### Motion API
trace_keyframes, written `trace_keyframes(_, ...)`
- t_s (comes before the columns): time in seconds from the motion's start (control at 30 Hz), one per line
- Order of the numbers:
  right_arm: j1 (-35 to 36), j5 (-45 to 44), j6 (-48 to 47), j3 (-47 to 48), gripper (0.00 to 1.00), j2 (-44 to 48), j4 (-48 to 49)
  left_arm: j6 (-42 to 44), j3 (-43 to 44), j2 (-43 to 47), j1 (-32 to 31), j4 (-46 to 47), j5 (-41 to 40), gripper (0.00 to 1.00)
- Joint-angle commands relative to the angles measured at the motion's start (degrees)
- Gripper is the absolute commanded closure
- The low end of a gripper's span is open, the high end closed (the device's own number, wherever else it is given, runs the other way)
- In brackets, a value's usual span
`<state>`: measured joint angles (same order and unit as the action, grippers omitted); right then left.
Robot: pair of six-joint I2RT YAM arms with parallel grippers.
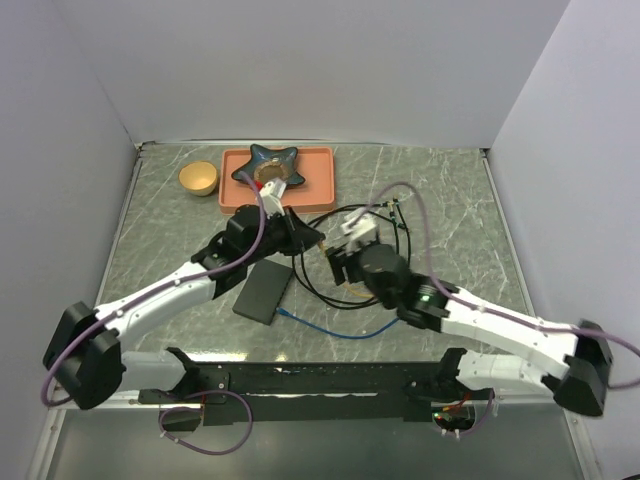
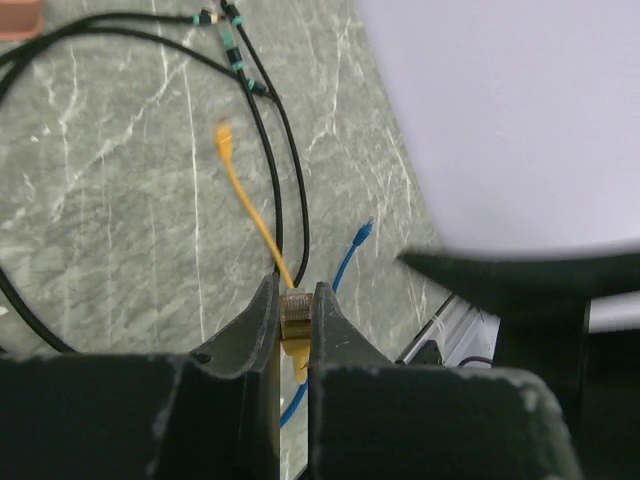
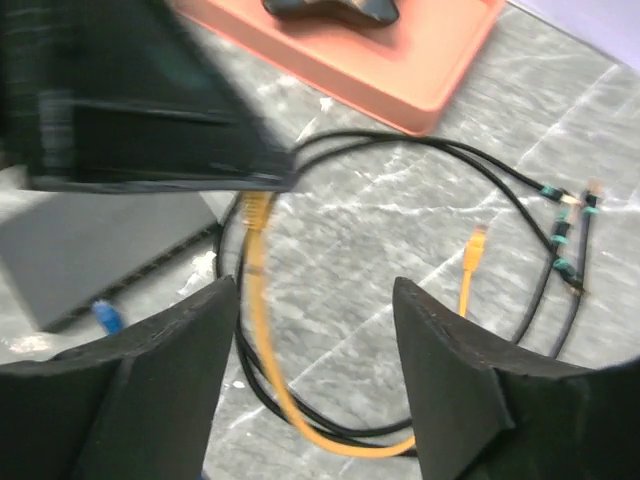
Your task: Insert the plug into the switch port
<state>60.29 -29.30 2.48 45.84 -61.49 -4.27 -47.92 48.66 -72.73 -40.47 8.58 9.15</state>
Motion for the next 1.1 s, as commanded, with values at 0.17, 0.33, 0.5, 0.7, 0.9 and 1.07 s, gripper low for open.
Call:
trace_keyframes(0.17, -11.1, 37.3, 1.5, -2.3, 0.18, 10.9, 3.7, 5.8, -7.9, 10.9, 0.1, 14.3, -0.7, 0.99)
trace_keyframes(0.33, -15.1, 53.1, 3.8, -2.0, 0.18, 9.8, 5.6, 7.7, -13.8, 15.7, 0.1, 23.1, 3.8, 0.99)
trace_keyframes(0.5, -22.9, 69.6, 9.4, -3.2, 0.2, 8.8, 10.8, 11.4, -17.3, 18.9, 0.1, 30.0, 10.5, 0.99)
trace_keyframes(0.7, -27.2, 81.3, 16.1, -3.9, 0.24, 5.9, 18.7, 13.6, -21.1, 21.0, 0.0, 40.0, 21.4, 0.99)
trace_keyframes(0.9, -27.3, 84.1, 20.8, -4.4, 0.28, 2.4, 24.7, 13.7, -21.0, 20.6, -0.3, 43.4, 24.8, 0.99)
trace_keyframes(1.07, -27.3, 86.2, 24.8, -5.6, 0.33, 0.9, 30.6, 13.8, -20.6, 20.7, -0.8, 43.0, 24.2, 0.99)
